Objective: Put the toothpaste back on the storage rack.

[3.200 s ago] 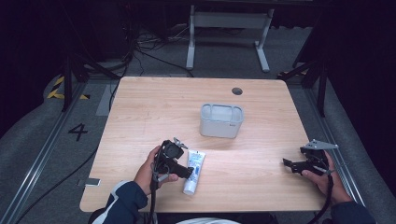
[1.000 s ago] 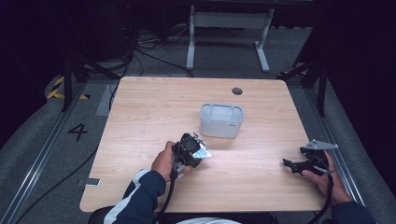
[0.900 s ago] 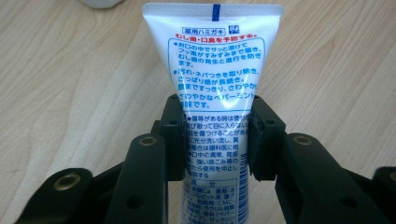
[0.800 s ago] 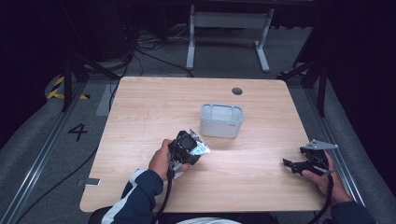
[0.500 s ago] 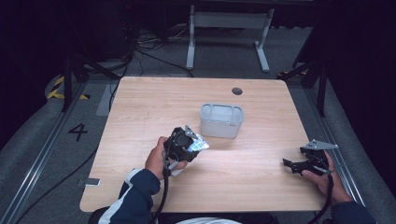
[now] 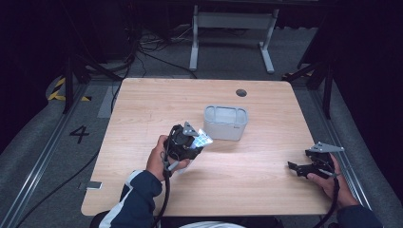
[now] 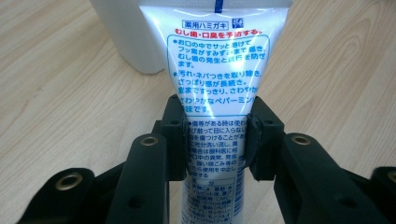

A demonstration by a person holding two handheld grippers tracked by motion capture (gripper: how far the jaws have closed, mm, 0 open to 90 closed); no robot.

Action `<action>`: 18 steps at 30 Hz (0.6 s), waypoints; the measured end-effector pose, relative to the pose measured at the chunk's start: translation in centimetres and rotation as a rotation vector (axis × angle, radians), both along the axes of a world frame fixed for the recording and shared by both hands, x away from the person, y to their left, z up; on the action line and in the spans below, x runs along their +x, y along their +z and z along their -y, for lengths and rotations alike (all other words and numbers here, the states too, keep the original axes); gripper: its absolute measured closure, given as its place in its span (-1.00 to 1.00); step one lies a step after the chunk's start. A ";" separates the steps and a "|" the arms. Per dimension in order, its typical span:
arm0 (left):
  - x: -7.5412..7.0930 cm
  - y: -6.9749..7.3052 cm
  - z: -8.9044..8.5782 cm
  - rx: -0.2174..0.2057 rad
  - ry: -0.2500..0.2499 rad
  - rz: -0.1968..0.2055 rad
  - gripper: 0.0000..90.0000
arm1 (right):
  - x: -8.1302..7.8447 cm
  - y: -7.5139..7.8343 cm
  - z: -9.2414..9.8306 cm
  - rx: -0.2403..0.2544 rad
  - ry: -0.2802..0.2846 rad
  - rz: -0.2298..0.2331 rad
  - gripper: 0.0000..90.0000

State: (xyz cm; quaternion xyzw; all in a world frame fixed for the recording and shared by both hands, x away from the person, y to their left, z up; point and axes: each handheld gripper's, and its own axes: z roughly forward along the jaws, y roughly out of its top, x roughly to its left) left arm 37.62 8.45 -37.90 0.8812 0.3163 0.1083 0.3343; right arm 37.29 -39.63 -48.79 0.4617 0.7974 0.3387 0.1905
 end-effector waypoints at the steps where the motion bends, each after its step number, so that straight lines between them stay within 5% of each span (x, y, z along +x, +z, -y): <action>1: 0.0 0.1 0.0 -0.005 0.002 0.004 0.47 | 0.0 0.0 0.0 0.000 0.000 0.000 -0.94; 8: 0.4 1.3 -0.3 -0.018 0.016 0.084 0.47 | 0.0 0.0 0.0 -0.001 0.000 0.000 -0.94; 18: 2.7 3.9 -1.0 -0.121 0.043 0.162 0.47 | 0.0 0.0 0.0 0.000 0.001 0.000 -0.94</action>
